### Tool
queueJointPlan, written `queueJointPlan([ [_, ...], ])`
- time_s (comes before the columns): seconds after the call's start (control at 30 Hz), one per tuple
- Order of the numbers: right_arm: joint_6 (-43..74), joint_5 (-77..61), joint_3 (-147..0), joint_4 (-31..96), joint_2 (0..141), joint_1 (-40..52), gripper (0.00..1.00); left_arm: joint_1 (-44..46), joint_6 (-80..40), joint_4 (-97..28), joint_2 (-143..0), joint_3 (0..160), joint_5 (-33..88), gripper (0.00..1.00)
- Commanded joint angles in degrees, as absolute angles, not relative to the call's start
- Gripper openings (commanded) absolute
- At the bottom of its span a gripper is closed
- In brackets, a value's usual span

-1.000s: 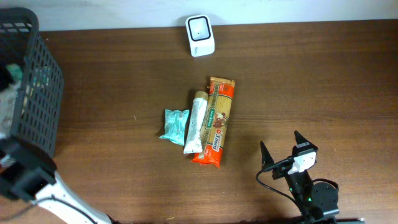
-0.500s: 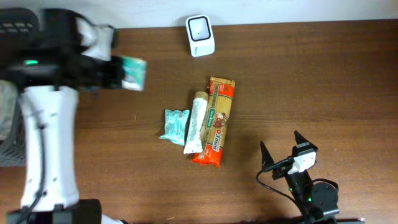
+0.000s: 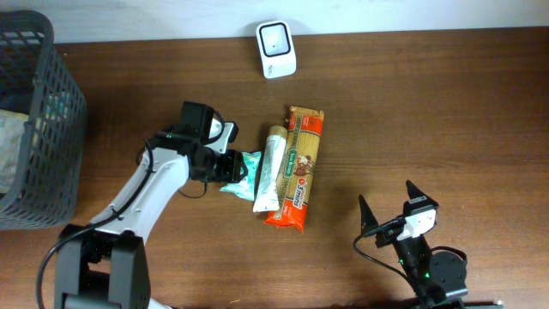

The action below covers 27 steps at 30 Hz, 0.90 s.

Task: Scan the item barcode
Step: 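Place the tissue pack beside the mint-green packet and release, then reach the left gripper into the basket and grasp another tissue pack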

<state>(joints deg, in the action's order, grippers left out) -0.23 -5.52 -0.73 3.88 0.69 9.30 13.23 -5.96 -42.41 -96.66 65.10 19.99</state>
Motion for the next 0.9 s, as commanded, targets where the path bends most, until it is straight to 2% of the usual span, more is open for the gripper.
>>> queueJointPlan([
  [0.0,-0.2,-5.8,-0.3,4.0,0.3,9.0,0.99,13.2,-4.5,-49.5,-94.4,77.1,21.6,0.58],
  [0.03,-0.2,-5.8,-0.3,4.0,0.3,9.0,0.99,12.6,-4.3,-52.4,-93.8,82.6,20.4,0.61],
  [0.1,-0.2,-5.8,-0.3,4.0,0.3,9.0,0.99,10.5,-4.3,-57.3,-92.5,96.0,14.7,0.78],
  [0.2,-0.2,-5.8,-0.3,4.0,0.3,9.0,0.99,2.6,-4.3,-59.0,-92.1,113.2,6.9,0.81],
  [0.3,-0.2,-5.8,-0.3,4.0,0.3,9.0,0.99,-12.1,-4.3,-55.6,-92.1,120.7,5.9,0.82],
  [0.33,-0.2,-5.8,-0.3,4.0,0.3,9.0,0.99,-16.1,-4.3,-53.8,-92.2,120.7,6.0,0.89],
  [0.4,-0.2,-5.8,-0.3,4.0,0.3,9.0,0.99,-26.6,-4.2,-48.7,-94.3,120.7,6.6,0.94],
  [0.57,-0.2,-5.8,-0.3,4.0,0.3,9.0,0.99,-36.3,1.8,-47.3,-104.7,120.7,6.6,0.94],
  [0.87,-0.2,-5.8,-0.3,4.0,0.3,9.0,0.99,-37.9,13.8,-46.0,-124.9,120.7,14.4,0.92],
])
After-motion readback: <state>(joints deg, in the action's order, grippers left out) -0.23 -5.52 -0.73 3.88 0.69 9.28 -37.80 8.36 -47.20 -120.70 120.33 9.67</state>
